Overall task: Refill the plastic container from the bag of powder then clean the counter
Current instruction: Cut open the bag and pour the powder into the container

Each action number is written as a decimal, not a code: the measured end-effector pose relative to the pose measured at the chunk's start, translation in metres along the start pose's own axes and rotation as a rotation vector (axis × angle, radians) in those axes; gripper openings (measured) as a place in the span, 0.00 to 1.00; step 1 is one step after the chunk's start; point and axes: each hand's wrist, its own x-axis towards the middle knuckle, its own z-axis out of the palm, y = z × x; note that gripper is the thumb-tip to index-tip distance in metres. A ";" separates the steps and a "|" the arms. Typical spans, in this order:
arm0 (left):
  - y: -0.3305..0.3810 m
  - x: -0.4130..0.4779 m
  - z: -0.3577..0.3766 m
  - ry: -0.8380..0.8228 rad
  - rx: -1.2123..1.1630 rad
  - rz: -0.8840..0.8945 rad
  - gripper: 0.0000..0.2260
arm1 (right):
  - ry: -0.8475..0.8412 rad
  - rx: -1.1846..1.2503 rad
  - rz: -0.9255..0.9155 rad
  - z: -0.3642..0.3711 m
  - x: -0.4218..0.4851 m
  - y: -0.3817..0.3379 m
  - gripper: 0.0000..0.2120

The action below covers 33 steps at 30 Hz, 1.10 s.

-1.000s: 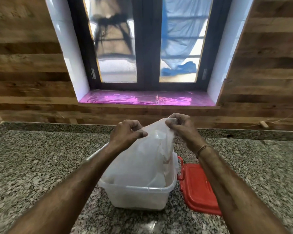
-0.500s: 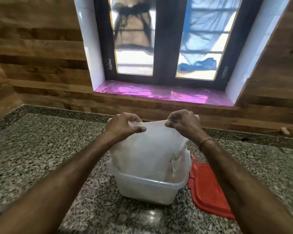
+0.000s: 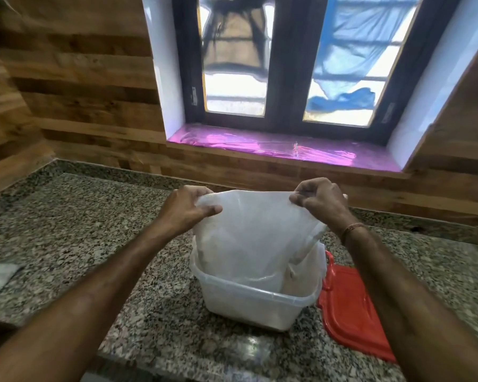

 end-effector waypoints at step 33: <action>0.018 -0.036 0.083 0.023 -0.057 -0.071 0.41 | 0.196 0.061 -0.076 0.035 -0.007 -0.065 0.07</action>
